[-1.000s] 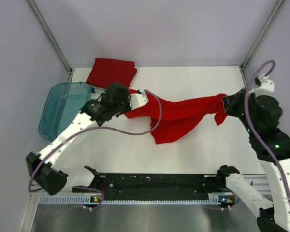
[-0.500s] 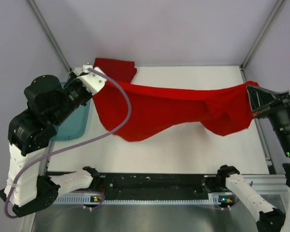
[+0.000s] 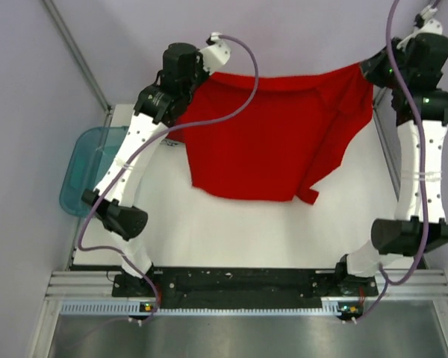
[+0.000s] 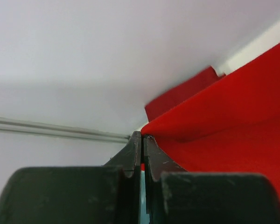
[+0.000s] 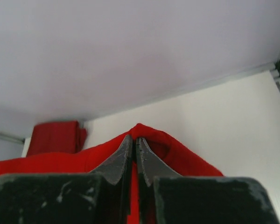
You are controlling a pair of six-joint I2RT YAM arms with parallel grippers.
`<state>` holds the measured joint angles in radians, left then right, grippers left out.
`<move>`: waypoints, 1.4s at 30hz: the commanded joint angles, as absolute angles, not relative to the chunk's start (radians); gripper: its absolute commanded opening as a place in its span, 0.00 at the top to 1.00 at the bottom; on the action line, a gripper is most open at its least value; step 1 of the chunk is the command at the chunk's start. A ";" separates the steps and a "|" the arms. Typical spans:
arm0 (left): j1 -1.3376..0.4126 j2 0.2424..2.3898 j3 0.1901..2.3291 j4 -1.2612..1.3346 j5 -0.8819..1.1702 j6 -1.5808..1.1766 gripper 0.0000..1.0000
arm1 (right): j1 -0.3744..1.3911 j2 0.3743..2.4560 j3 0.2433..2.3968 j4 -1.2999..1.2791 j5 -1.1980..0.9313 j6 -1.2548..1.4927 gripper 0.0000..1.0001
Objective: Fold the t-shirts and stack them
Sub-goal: Flatten out the tshirt
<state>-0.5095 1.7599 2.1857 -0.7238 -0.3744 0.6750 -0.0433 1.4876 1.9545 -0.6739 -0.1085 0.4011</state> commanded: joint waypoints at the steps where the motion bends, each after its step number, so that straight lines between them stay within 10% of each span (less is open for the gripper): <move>1: -0.499 1.818 2.402 -0.431 -0.446 0.733 1.00 | -0.130 1.561 2.271 -0.571 -0.230 0.477 1.00; 8: -0.500 1.816 2.327 -0.339 -0.382 0.815 1.00 | -0.229 1.519 2.297 -0.572 -0.284 0.488 1.00; 23: -0.552 1.540 1.281 -0.525 -0.089 0.743 1.00 | -0.218 0.941 0.797 -0.644 -0.497 0.590 1.00; 33: -0.557 1.473 0.977 -0.546 -0.061 0.683 1.00 | -0.218 0.749 0.434 -0.615 -0.348 0.752 0.99; 35: -0.557 1.445 0.959 -0.572 -0.045 0.677 1.00 | -0.216 0.721 0.437 -0.635 -0.330 0.762 0.91; 38: -0.558 1.404 0.927 -0.607 -0.015 0.670 1.00 | -0.216 0.695 0.475 -0.670 -0.296 0.769 0.51; 42: -0.560 1.368 0.893 -0.672 0.075 0.655 1.00 | -0.218 0.684 0.610 -0.739 -0.158 0.692 0.41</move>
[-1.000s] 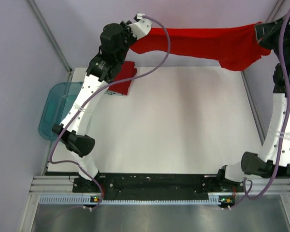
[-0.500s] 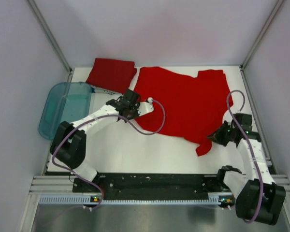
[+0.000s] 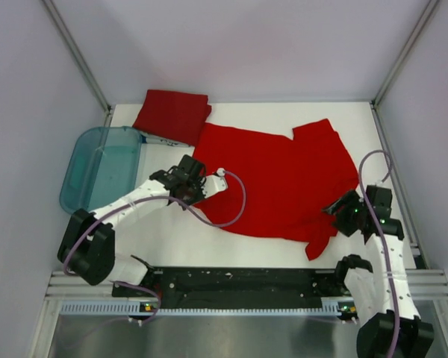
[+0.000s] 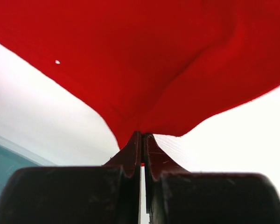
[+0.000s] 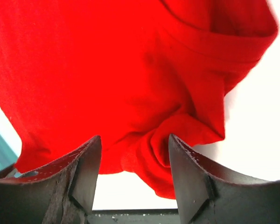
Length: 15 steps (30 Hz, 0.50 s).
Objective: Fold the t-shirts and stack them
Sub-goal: Flatten out the tshirt
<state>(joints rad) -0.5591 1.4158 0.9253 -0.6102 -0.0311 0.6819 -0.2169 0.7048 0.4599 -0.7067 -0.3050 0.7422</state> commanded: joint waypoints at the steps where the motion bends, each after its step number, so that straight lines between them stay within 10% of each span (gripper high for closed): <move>1: -0.558 1.365 0.884 -0.678 0.096 0.649 1.00 | -0.216 0.693 0.652 -0.738 -0.120 0.664 0.41; 15: -0.560 1.302 0.796 -0.690 0.127 0.580 1.00 | -0.216 1.530 0.911 -0.410 -0.025 0.523 0.66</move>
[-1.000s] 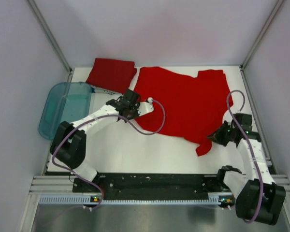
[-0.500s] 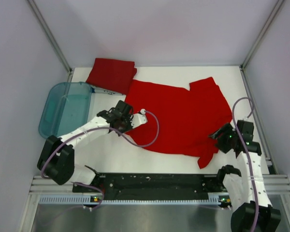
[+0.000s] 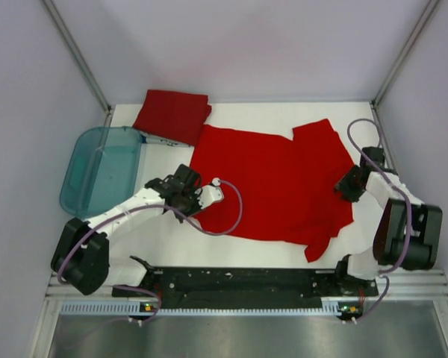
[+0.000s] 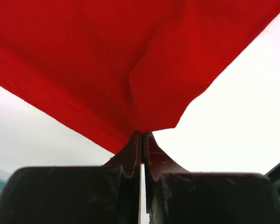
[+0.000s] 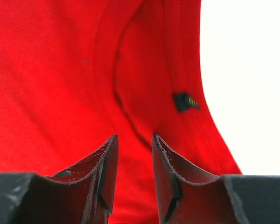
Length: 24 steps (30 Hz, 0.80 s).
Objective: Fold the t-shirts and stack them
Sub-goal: Flatten out the tshirt
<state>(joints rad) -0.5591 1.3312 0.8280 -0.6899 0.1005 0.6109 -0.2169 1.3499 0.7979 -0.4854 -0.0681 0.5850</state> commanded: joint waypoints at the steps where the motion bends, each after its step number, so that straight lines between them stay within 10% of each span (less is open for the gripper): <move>1: -0.560 1.307 0.789 -0.683 0.127 0.575 1.00 | -0.216 1.602 0.954 -0.411 -0.037 0.508 0.67; 14: -0.561 1.440 0.882 -0.614 0.118 0.522 1.00 | -0.187 2.175 1.698 -0.655 -0.153 0.417 0.68; 24: -0.561 1.460 0.880 -0.581 0.143 0.517 1.00 | -0.134 1.581 1.300 -0.713 0.092 0.340 0.40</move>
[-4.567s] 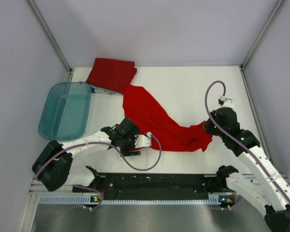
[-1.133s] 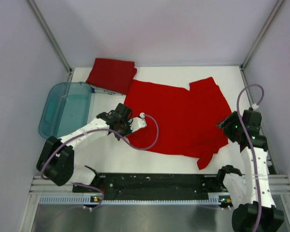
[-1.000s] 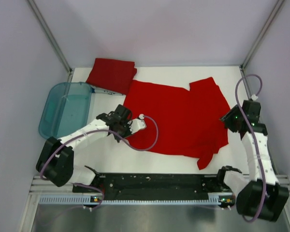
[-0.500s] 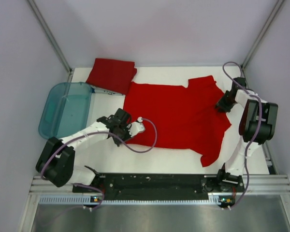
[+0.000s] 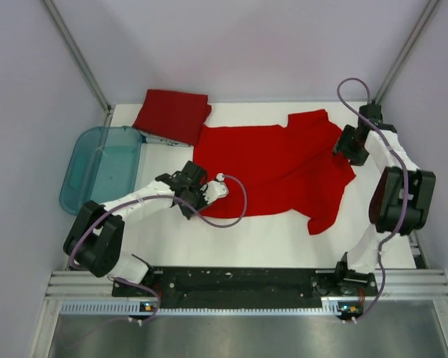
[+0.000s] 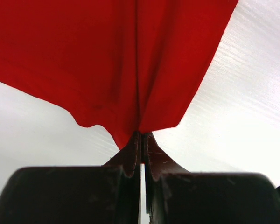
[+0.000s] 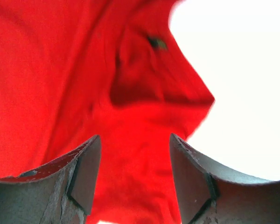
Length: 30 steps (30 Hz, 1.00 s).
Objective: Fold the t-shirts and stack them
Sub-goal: Flatten out the tshirt, then grap the side of the flattened tshirt closest away from the robot with both arms
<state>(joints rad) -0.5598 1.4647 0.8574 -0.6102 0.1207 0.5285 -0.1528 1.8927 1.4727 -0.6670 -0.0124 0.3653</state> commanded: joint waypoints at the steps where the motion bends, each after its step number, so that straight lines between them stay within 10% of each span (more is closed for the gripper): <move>1: -0.563 1.456 0.881 -0.583 0.138 0.512 1.00 | -0.121 1.524 1.239 -0.715 0.087 0.348 0.40; 10: -0.561 1.430 0.862 -0.580 0.092 0.492 1.00 | 0.406 1.351 1.081 -1.023 0.209 0.402 0.46; 15: -0.561 1.434 0.867 -0.575 0.069 0.492 1.00 | 0.583 1.518 1.248 -1.111 0.211 -0.117 0.54; 24: -0.560 1.394 0.853 -0.566 0.052 0.492 1.00 | 0.601 1.298 0.945 -1.058 -0.109 -0.557 0.52; 30: -0.561 1.402 0.862 -0.568 0.040 0.492 1.00 | 0.614 1.318 0.811 -0.878 0.033 -0.514 0.51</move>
<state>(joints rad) -0.5598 1.4231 0.8566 -0.5842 0.0544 0.4992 0.6003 1.2945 0.8295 -1.0210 -0.0296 -0.4770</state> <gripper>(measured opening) 0.012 0.493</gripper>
